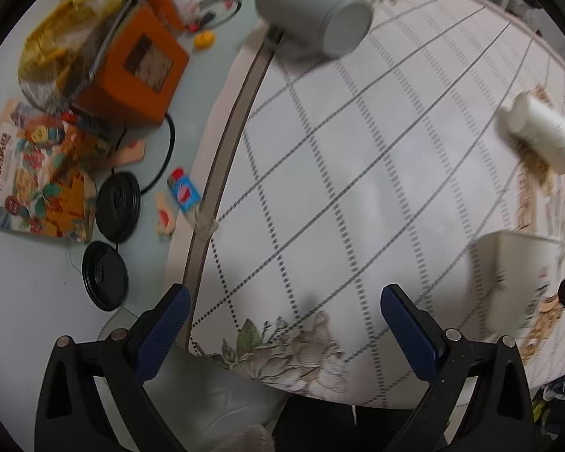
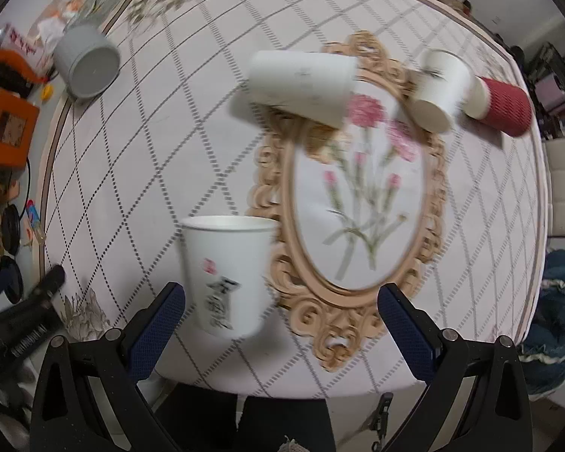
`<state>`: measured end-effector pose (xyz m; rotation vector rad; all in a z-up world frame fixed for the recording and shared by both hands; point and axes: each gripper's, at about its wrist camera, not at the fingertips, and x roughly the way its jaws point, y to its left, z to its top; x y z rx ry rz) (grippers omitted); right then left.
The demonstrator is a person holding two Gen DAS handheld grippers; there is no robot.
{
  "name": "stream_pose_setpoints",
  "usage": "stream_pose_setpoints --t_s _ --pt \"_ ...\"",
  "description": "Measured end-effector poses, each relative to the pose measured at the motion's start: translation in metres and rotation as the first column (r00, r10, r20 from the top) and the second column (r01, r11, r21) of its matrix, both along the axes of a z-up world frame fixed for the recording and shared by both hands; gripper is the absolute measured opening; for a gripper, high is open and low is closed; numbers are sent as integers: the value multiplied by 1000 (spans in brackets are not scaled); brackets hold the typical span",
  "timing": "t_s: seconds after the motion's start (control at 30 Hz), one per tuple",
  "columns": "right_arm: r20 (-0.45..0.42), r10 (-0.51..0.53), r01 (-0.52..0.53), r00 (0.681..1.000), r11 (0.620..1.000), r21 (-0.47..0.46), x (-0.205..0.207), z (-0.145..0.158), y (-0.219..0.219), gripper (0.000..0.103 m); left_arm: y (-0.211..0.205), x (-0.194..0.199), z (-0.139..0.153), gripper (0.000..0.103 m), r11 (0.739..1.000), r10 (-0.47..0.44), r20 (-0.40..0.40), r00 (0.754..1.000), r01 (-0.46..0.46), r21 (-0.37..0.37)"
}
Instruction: Flip cup upright
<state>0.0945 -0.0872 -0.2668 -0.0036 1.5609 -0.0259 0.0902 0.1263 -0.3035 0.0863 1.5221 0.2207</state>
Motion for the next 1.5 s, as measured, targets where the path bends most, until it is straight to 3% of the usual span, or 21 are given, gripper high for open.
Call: stream_pose_setpoints --t_s 0.37,0.53,0.8,1.0,1.1,1.2,1.33,1.5 --pt "-86 15 -16 996 1000 -6 13 -38 42 85 4 -1 -26 103 998 -64 -72 995 64 -7" --pt "-136 -23 24 990 1000 7 13 -54 35 66 0 0 -30 103 995 -98 -93 991 97 -11" --pt "-76 -90 94 993 994 49 9 -40 18 65 -2 6 -33 103 993 -109 -123 986 104 -46" --pt "65 -160 152 985 981 123 11 -18 3 65 -3 20 -39 103 993 -83 -159 984 68 -99" --pt "186 -185 159 965 977 145 15 -8 2 65 -5 30 -42 103 992 -80 -158 984 64 -107" --pt "310 -181 147 934 981 129 20 1 10 65 -9 42 -43 103 992 -89 -148 985 73 -106" --pt "449 -174 153 876 985 83 24 -11 15 65 -17 57 -47 103 990 -111 -131 985 98 -98" --pt "553 -175 173 815 983 57 14 -23 22 65 -29 71 -57 103 988 -138 -120 983 128 -88"
